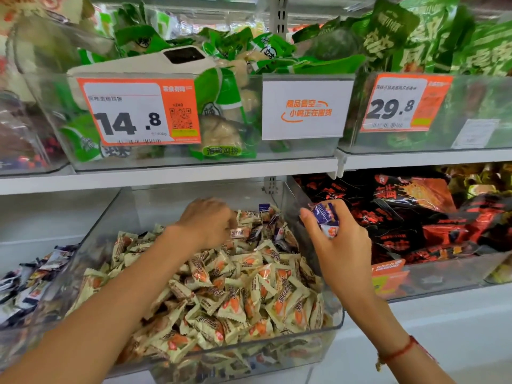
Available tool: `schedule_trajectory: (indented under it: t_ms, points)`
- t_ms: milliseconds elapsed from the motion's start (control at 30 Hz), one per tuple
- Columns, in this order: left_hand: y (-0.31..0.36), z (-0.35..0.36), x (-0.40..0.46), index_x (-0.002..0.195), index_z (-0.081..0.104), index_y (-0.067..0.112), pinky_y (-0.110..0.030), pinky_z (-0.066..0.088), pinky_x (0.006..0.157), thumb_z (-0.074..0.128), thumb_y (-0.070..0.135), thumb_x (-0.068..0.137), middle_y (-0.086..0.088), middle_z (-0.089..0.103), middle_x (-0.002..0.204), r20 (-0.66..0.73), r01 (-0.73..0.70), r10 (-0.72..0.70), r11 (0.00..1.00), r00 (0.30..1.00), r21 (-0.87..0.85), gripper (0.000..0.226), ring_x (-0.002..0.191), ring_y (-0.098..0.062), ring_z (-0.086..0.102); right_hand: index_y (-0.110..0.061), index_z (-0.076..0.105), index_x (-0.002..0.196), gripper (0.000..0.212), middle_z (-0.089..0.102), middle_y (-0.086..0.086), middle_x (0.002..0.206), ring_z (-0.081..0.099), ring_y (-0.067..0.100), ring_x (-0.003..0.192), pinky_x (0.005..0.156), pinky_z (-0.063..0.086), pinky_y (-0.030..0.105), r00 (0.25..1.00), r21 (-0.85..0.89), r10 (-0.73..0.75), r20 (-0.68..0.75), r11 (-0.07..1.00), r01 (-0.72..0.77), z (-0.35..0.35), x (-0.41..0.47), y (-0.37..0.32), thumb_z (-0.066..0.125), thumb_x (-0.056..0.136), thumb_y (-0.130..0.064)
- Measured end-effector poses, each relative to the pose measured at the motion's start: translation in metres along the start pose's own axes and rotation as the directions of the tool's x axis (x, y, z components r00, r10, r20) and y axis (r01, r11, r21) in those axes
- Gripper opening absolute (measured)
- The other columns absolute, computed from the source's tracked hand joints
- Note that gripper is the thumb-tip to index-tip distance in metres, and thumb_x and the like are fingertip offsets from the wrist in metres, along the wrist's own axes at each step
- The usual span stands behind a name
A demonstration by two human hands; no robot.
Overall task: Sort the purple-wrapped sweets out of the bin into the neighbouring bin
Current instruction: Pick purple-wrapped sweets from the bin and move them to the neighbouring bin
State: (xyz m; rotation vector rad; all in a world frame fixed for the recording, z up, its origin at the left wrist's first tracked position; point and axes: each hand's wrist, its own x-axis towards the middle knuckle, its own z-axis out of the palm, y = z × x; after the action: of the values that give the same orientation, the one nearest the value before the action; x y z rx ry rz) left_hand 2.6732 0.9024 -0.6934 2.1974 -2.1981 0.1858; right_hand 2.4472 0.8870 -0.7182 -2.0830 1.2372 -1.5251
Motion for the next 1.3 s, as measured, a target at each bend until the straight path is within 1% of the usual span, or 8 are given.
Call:
schedule_trajectory:
  t_ms: [200, 333, 500, 600, 767, 1000, 1167, 1300]
  points:
    - [0.029, -0.016, 0.010, 0.119, 0.062, 0.030, -0.031, 0.046, 0.088, 0.056, 0.040, 0.093, 0.004, 0.064, 0.119, -0.013, 0.005, -0.011, 0.922, 1.000, -0.387, 0.029, 0.104, -0.016, 0.059, -0.023, 0.049, 0.086, 0.025, 0.054, -0.006, 0.057, 0.050, 0.012, 0.049, 0.045, 0.037, 0.030, 1.000, 0.017, 0.019, -0.003, 1.000, -0.019, -0.001, -0.001, 0.000, 0.057, 0.087, -0.046]
    - [0.057, 0.006, 0.030, 0.129, 0.051, 0.023, -0.038, 0.042, 0.092, 0.041, 0.072, 0.085, -0.004, 0.058, 0.125, 0.249, 0.096, -0.044, 0.975, 0.968, -0.201, 0.067, 0.113, -0.025, 0.053, -0.024, 0.048, 0.087, 0.026, 0.052, -0.008, 0.056, 0.049, 0.009, 0.047, 0.046, 0.033, 0.027, 1.000, -0.030, 0.004, -0.001, 1.000, -0.004, -0.001, -0.002, 0.000, 0.056, 0.087, -0.048]
    - [0.073, 0.022, 0.037, 0.131, 0.053, 0.023, -0.041, 0.038, 0.101, 0.049, 0.050, 0.093, -0.005, 0.057, 0.124, 0.162, 0.162, -0.142, 0.980, 0.976, -0.118, 0.047, 0.119, -0.027, 0.051, -0.024, 0.048, 0.088, 0.024, 0.052, -0.009, 0.057, 0.049, 0.009, 0.048, 0.046, 0.035, 0.029, 1.000, -0.077, -0.004, 0.001, 0.997, 0.004, -0.001, -0.002, -0.001, 0.058, 0.089, -0.046]
    - [0.076, 0.029, 0.033, 0.117, 0.064, 0.022, -0.036, 0.039, 0.097, 0.060, 0.040, 0.090, 0.000, 0.064, 0.113, 0.041, 0.203, -0.199, 0.943, 0.979, -0.265, 0.032, 0.109, -0.021, 0.058, -0.024, 0.046, 0.087, 0.024, 0.052, -0.008, 0.056, 0.048, 0.010, 0.047, 0.046, 0.034, 0.028, 1.000, -0.071, 0.000, -0.005, 0.997, 0.000, -0.002, -0.002, -0.003, 0.060, 0.090, -0.043]
    - [0.053, 0.013, 0.009, 0.093, 0.073, 0.020, -0.026, 0.043, 0.060, 0.064, 0.042, 0.087, 0.003, 0.068, 0.075, 0.000, 0.219, -0.291, 0.720, 0.957, -0.659, 0.024, 0.055, -0.010, 0.050, -0.023, 0.044, 0.087, 0.025, 0.050, -0.007, 0.054, 0.046, 0.013, 0.045, 0.042, 0.034, 0.031, 1.000, -0.109, -0.027, 0.003, 0.994, 0.027, -0.003, -0.002, -0.004, 0.059, 0.090, -0.043]
    - [0.025, -0.038, -0.092, 0.112, 0.063, 0.026, -0.022, 0.056, 0.074, 0.052, 0.033, 0.096, 0.009, 0.067, 0.102, 0.040, 0.083, -0.136, 0.331, 0.990, -0.940, 0.021, 0.086, -0.007, 0.068, -0.016, 0.055, 0.095, 0.034, 0.049, -0.009, 0.050, 0.043, 0.013, 0.037, 0.036, 0.029, 0.022, 0.970, -0.296, -0.221, 0.101, 0.924, 0.242, -0.007, 0.003, -0.008, 0.051, 0.086, -0.049]
    - [-0.023, -0.051, -0.164, 0.104, 0.066, 0.026, -0.033, 0.053, 0.072, 0.050, 0.036, 0.095, 0.010, 0.067, 0.082, -0.008, 0.124, -0.292, 0.430, 0.956, -0.895, 0.021, 0.073, -0.005, 0.062, -0.014, 0.059, 0.097, 0.042, 0.062, 0.000, 0.059, 0.056, 0.021, 0.043, 0.036, 0.042, 0.030, 0.920, -0.259, -0.359, 0.156, 0.884, 0.388, -0.001, 0.003, -0.038, 0.048, 0.084, -0.052]
    - [-0.082, -0.056, -0.197, 0.092, 0.058, 0.018, -0.036, 0.046, 0.068, 0.045, 0.038, 0.097, -0.006, 0.062, 0.079, -0.085, 0.272, -0.546, 0.539, 0.833, -0.797, 0.024, 0.068, -0.019, 0.060, -0.023, 0.056, 0.088, 0.041, 0.056, -0.008, 0.055, 0.049, 0.009, 0.044, 0.043, 0.035, 0.028, 0.864, 0.060, -0.331, 0.378, 0.941, 0.334, 0.034, -0.015, -0.095, 0.045, 0.081, -0.062]
